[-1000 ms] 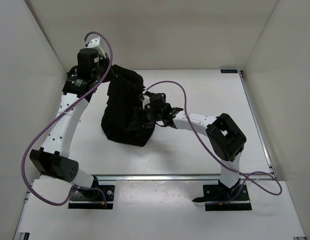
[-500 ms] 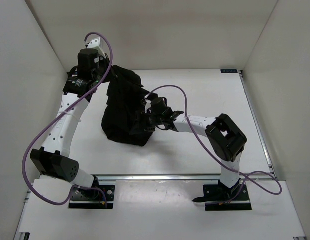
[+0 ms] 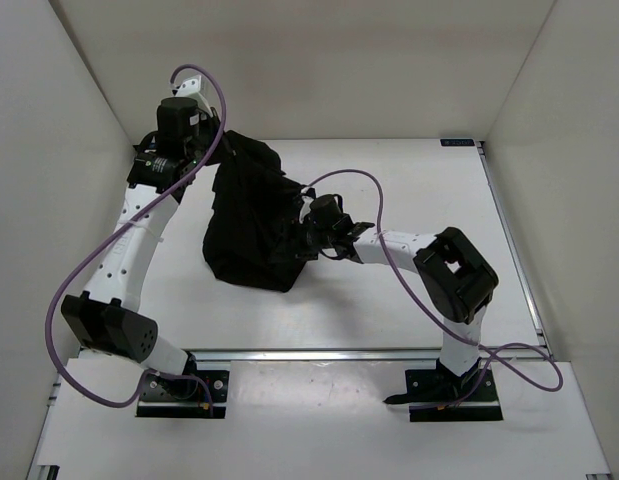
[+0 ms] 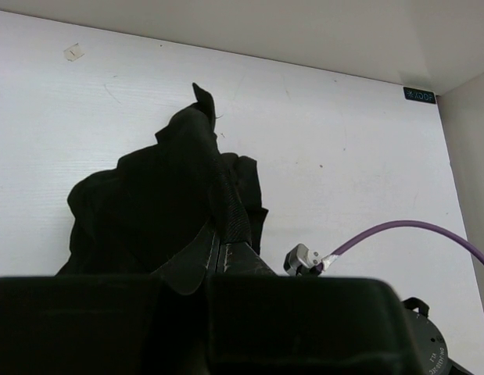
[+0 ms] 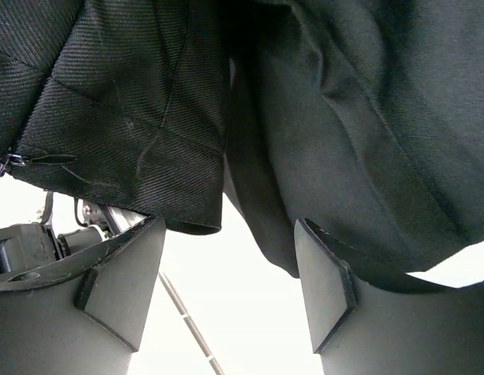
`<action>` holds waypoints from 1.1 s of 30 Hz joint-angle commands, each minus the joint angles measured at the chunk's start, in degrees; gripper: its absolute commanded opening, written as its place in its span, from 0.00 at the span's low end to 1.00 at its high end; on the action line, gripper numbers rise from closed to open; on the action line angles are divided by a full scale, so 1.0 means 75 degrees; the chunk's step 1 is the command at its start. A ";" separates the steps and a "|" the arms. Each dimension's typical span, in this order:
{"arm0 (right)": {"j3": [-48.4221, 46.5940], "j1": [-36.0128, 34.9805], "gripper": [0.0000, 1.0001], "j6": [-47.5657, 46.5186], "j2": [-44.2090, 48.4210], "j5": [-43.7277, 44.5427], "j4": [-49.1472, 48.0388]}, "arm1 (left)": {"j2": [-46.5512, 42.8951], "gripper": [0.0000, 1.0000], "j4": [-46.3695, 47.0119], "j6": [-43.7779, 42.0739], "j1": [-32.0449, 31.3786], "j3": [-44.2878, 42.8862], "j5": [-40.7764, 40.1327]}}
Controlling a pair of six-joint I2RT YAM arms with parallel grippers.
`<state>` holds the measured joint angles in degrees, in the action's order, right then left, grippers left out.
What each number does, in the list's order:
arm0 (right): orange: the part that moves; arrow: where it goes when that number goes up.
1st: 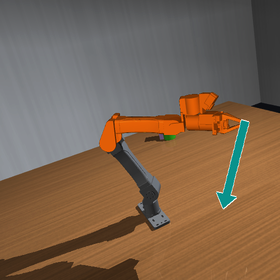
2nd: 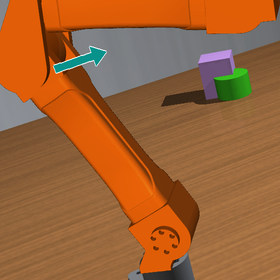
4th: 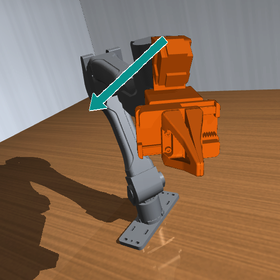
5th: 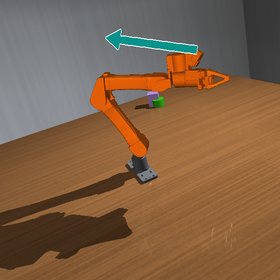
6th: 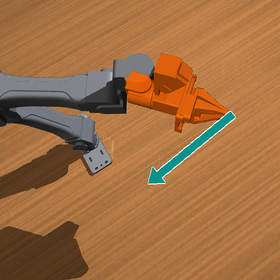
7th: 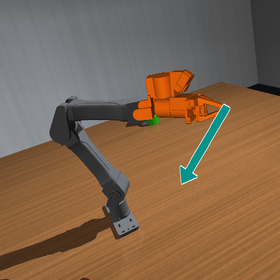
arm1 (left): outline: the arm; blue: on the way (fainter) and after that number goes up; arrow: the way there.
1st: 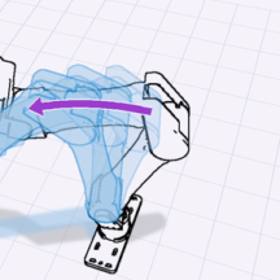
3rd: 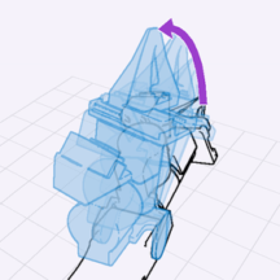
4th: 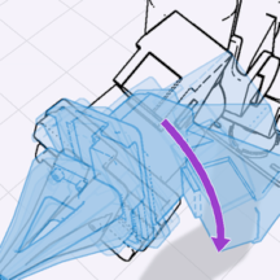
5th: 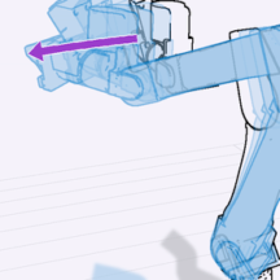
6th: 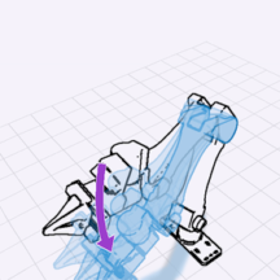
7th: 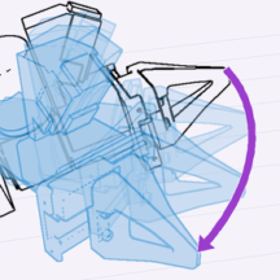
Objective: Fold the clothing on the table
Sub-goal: Flatten the skirt out
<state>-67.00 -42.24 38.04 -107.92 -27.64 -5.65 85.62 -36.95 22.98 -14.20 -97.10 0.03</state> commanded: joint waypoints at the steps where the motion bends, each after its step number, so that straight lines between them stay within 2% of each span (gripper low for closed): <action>1: 0.0086 0.0065 0.64 0.0096 0.0420 0.0088 -0.0501 | -0.0050 0.00 0.0356 0.0029 -0.0005 -0.0026 0.0112; 4: 0.0249 0.0182 0.64 0.0294 0.0397 -0.0344 -0.0757 | -0.0084 0.00 0.0356 0.0006 0.0017 -0.0061 0.0089; 8: 0.0648 0.0276 0.65 0.0424 0.0666 -0.0182 -0.1215 | -0.0038 0.00 0.0379 0.0006 0.0076 -0.0038 0.0078; 14: -0.0019 -0.0039 0.65 0.0260 0.0116 -0.0276 -0.0933 | 0.0010 0.00 0.0391 0.0053 0.0029 -0.0143 0.0101; 20: -0.0324 0.0030 0.63 0.0271 -0.0258 -0.0089 -0.0747 | 0.0021 0.00 0.0414 0.0018 0.0065 -0.0061 0.0102; 26: -0.0394 -0.0064 0.53 0.0306 -0.0412 0.0240 -0.0465 | 0.0102 0.00 0.0427 0.0088 0.0088 -0.0085 0.0194; 33: -0.0534 -0.0168 0.49 0.0494 -0.0693 0.0087 -0.0747 | 0.0126 0.00 0.0473 0.0111 0.0088 -0.0178 0.0206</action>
<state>-68.10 -42.44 41.04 -112.36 -27.31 -8.67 86.98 -35.57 23.24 -13.82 -97.10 0.56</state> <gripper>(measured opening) 0.490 0.025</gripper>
